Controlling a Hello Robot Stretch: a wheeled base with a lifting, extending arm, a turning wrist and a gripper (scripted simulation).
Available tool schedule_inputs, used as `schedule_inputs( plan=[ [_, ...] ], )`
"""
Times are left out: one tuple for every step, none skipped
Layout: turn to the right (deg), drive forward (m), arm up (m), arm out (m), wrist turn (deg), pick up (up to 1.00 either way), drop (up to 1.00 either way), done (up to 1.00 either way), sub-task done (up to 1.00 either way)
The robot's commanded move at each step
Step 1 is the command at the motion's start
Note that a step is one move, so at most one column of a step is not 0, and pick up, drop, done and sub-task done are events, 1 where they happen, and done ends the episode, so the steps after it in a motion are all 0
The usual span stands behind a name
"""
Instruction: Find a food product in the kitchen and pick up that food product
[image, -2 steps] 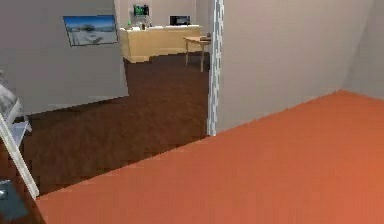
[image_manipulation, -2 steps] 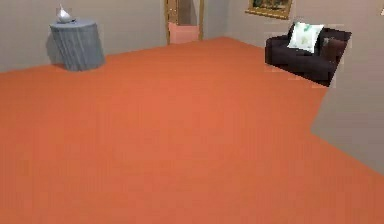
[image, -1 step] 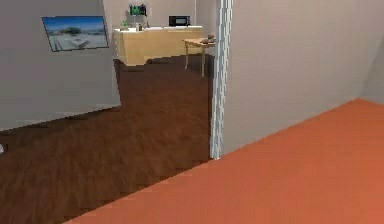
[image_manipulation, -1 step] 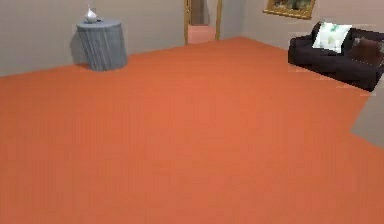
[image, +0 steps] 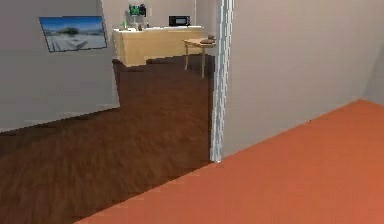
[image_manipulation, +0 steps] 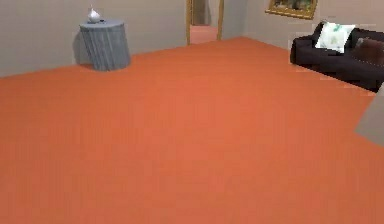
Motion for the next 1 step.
schedule_inputs(
  plan=[
    [-12.0, 0.0, 0.0, 0.0, 0.0, 0.0, 0.0, 0.0, 0.0]
  ],
)
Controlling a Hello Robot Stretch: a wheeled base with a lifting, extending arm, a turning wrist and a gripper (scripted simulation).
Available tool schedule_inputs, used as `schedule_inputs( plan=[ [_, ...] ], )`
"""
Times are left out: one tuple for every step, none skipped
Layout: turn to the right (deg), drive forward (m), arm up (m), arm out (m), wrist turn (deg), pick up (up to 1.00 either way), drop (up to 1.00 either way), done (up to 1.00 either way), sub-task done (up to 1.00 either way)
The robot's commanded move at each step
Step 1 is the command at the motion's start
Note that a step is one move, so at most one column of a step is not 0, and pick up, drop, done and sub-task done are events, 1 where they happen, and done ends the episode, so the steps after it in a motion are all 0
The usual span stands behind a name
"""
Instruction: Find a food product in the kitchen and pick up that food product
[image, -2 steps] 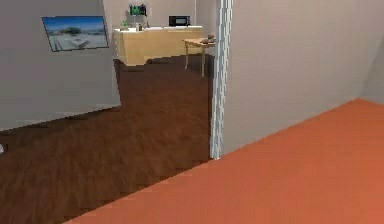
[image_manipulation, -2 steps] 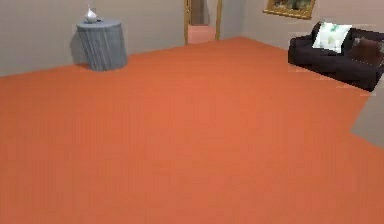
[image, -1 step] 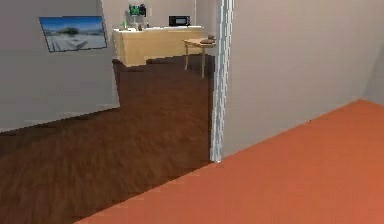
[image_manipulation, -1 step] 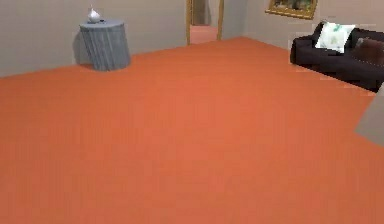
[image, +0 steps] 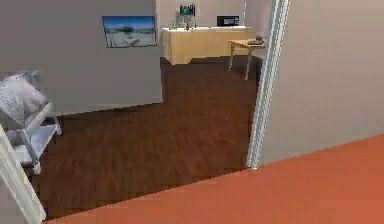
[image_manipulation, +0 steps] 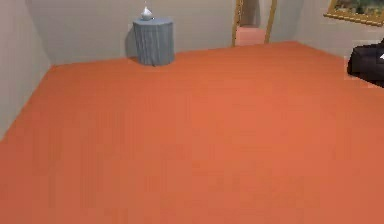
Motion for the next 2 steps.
schedule_inputs(
  plan=[
    [0.0, 1.0, 0.0, 0.0, 0.0, 0.0, 0.0, 0.0, 0.0],
    [-3.0, 0.0, 0.0, 0.0, 0.0, 0.0, 0.0, 0.0, 0.0]
  ],
)
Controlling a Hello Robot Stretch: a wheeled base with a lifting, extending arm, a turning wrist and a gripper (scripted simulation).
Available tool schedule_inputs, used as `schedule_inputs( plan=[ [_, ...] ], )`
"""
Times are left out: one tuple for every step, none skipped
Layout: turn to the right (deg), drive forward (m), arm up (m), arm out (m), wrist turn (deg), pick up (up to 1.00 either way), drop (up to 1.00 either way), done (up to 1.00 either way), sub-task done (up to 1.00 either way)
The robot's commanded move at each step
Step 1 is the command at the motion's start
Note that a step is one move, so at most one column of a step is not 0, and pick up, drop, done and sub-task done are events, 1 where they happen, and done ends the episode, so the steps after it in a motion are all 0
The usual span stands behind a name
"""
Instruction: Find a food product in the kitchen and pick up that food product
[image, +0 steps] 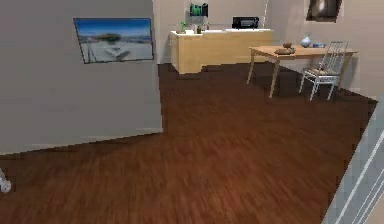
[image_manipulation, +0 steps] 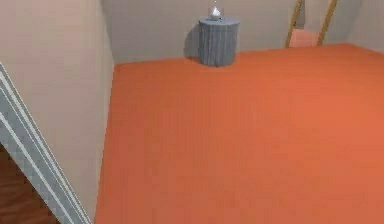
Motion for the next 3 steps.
schedule_inputs(
  plan=[
    [0.0, 0.75, 0.0, 0.0, 0.0, 0.0, 0.0, 0.0, 0.0],
    [21.0, 0.0, 0.0, 0.0, 0.0, 0.0, 0.0, 0.0, 0.0],
    [0.0, 1.0, 0.0, 0.0, 0.0, 0.0, 0.0, 0.0, 0.0]
  ],
)
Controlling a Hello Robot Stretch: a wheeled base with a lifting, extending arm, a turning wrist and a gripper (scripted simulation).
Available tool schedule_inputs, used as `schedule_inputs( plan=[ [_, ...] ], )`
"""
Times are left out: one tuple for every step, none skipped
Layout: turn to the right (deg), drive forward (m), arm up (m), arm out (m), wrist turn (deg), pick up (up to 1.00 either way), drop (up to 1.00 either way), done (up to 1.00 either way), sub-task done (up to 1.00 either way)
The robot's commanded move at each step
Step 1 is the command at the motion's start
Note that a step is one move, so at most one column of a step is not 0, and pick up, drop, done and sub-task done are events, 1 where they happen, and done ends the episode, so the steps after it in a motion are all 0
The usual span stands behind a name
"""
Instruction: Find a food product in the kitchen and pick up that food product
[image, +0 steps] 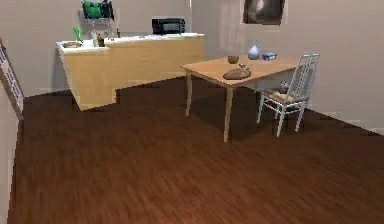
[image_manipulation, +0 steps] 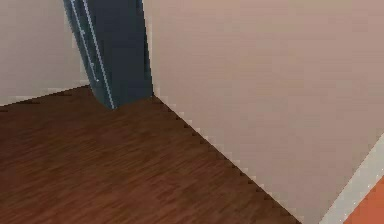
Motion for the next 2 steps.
schedule_inputs(
  plan=[
    [3.0, 0.0, 0.0, 0.0, 0.0, 0.0, 0.0, 0.0, 0.0],
    [0.0, 1.0, 0.0, 0.0, 0.0, 0.0, 0.0, 0.0, 0.0]
  ],
)
